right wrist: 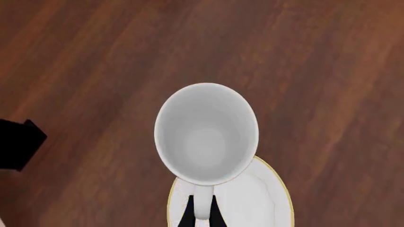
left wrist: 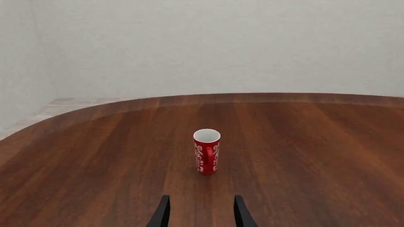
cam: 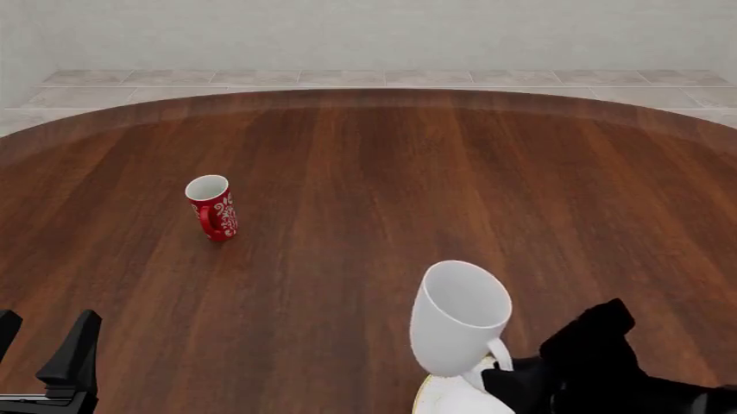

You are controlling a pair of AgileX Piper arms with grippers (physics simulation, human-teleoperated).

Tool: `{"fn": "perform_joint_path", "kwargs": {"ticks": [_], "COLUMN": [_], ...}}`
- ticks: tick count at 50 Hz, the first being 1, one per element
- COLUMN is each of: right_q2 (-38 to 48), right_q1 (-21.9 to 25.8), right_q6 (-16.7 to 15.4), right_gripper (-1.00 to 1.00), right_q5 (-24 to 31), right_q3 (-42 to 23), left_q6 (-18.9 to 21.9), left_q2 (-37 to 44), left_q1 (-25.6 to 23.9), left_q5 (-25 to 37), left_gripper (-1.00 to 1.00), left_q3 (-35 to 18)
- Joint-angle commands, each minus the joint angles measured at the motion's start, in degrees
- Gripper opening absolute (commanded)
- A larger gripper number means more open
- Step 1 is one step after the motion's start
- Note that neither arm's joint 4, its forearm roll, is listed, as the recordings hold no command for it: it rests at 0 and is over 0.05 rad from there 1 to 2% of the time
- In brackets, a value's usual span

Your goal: Put the white mug on the plate.

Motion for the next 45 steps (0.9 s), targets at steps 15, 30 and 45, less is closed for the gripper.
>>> {"fn": "perform_joint_path", "kwargs": {"ticks": [15, 30, 45], "right_q2": [-13.4, -15.3, -18.4], "right_q1": [-2.3, -2.1, -2.5], "right_q6": [0.1, 0.1, 0.3], "right_gripper": [-1.00, -1.00, -1.00], "right_q5": [10.4, 12.0, 14.4], "right_q3": [3.0, 4.3, 5.9], "left_q6": [0.0, 0.0, 0.0], "left_q2": [0.0, 0.0, 0.0], "left_q1": [0.0, 0.0, 0.0], "left_q5": [0.0, 0.0, 0.0], "left_gripper": [1.00, 1.00, 1.00], "left_q3": [0.0, 0.0, 0.0]}}
